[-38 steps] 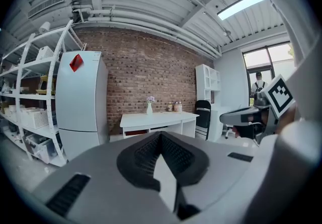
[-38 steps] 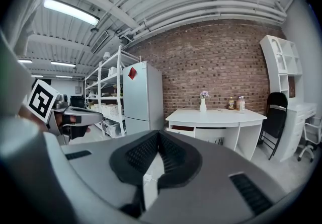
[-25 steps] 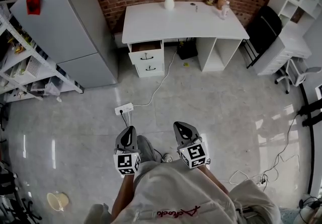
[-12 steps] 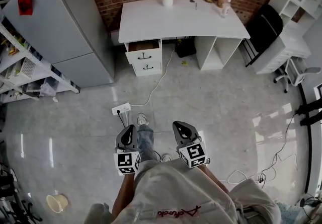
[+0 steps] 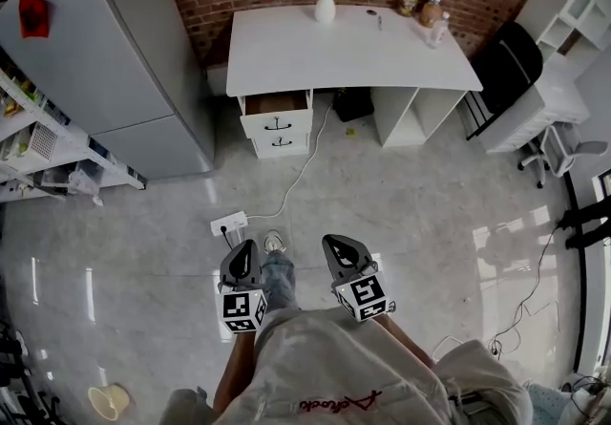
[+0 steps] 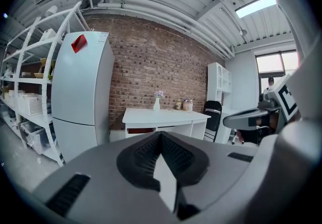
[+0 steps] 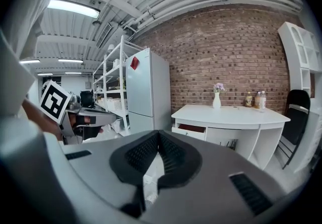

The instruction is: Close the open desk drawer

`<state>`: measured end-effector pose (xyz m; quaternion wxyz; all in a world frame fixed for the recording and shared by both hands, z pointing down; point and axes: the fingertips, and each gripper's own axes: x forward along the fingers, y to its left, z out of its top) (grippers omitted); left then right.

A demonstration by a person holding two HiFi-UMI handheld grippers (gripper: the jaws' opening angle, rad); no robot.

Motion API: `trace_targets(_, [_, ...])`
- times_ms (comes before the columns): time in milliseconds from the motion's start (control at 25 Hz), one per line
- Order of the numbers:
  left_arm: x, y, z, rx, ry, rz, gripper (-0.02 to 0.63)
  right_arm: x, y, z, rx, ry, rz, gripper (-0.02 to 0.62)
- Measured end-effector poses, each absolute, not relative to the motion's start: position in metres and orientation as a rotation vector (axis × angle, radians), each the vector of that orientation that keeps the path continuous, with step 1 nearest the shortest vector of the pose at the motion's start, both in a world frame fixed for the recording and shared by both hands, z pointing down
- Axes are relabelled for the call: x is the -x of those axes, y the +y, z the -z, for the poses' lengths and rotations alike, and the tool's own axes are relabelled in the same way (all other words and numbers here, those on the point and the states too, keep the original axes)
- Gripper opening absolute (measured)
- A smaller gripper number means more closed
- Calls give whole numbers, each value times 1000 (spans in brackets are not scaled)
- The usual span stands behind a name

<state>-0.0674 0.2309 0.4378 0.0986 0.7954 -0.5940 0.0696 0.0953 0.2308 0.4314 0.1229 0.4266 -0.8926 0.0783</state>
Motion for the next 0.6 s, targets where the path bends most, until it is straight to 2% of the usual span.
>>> trace_targets(600, [150, 36, -407, -2433, -1668, -205, 12, 3, 40, -396, -1258, -2599, -215, 17])
